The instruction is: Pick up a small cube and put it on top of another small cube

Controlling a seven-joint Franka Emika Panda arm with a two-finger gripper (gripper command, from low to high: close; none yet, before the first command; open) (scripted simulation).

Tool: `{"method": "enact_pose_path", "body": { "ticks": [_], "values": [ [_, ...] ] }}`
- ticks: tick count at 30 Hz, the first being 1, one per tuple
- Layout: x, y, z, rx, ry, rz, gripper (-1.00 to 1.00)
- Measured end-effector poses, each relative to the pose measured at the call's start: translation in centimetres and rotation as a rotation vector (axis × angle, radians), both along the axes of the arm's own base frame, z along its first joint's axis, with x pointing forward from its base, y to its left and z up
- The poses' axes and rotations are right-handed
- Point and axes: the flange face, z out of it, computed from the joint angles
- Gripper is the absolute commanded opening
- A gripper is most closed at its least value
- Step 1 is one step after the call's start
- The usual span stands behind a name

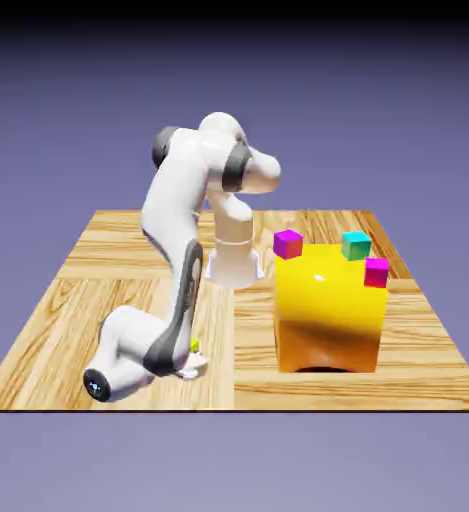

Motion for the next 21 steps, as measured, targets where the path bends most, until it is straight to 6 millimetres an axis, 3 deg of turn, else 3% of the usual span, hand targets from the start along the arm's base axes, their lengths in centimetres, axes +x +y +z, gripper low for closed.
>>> {"method": "enact_pose_path", "body": {
  "ticks": [2,7,14,21],
  "values": [
    [0.0,0.0,0.0,0.000,0.000,0.000,-1.00],
    [4.0,-2.2,3.6,0.000,0.000,-0.002,-1.00],
    [5.3,10.2,13.0,0.113,-0.005,0.171,-1.00],
    [1.9,22.1,23.0,0.121,-0.004,0.422,-1.00]
  ]
}}
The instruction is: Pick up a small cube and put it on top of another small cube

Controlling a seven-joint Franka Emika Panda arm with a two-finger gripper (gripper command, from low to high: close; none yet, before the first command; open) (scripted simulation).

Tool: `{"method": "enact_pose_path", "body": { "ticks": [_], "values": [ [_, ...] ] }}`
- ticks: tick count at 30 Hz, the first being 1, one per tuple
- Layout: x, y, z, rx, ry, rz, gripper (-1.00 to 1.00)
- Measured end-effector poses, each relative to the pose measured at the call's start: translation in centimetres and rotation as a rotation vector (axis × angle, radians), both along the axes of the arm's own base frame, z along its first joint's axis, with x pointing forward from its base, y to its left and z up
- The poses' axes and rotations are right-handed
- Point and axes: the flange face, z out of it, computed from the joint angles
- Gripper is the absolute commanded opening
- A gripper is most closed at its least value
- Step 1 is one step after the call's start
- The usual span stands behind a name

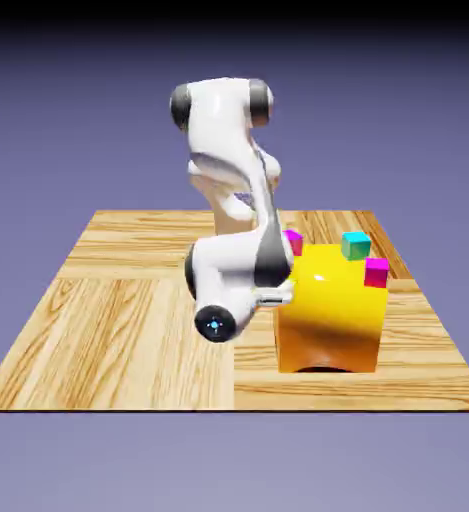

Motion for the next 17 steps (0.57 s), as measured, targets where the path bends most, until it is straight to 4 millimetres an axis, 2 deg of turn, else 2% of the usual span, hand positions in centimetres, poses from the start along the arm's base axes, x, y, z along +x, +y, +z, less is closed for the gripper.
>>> {"method": "enact_pose_path", "body": {
  "ticks": [3,7,9,14,15,17],
  "values": [
    [-2.9,4.5,3.8,-0.033,-0.013,0.119,-1.00],
    [-7.8,9.7,8.1,-0.114,-0.038,0.281,-1.00],
    [-7.8,9.8,8.1,-0.114,-0.038,0.282,-1.00],
    [-11.7,9.0,5.0,-0.114,-0.038,0.283,-1.00],
    [-12.4,8.9,4.4,-0.114,-0.038,0.283,1.00],
    [-12.4,8.8,4.4,-0.115,-0.038,0.283,1.00]
  ]
}}
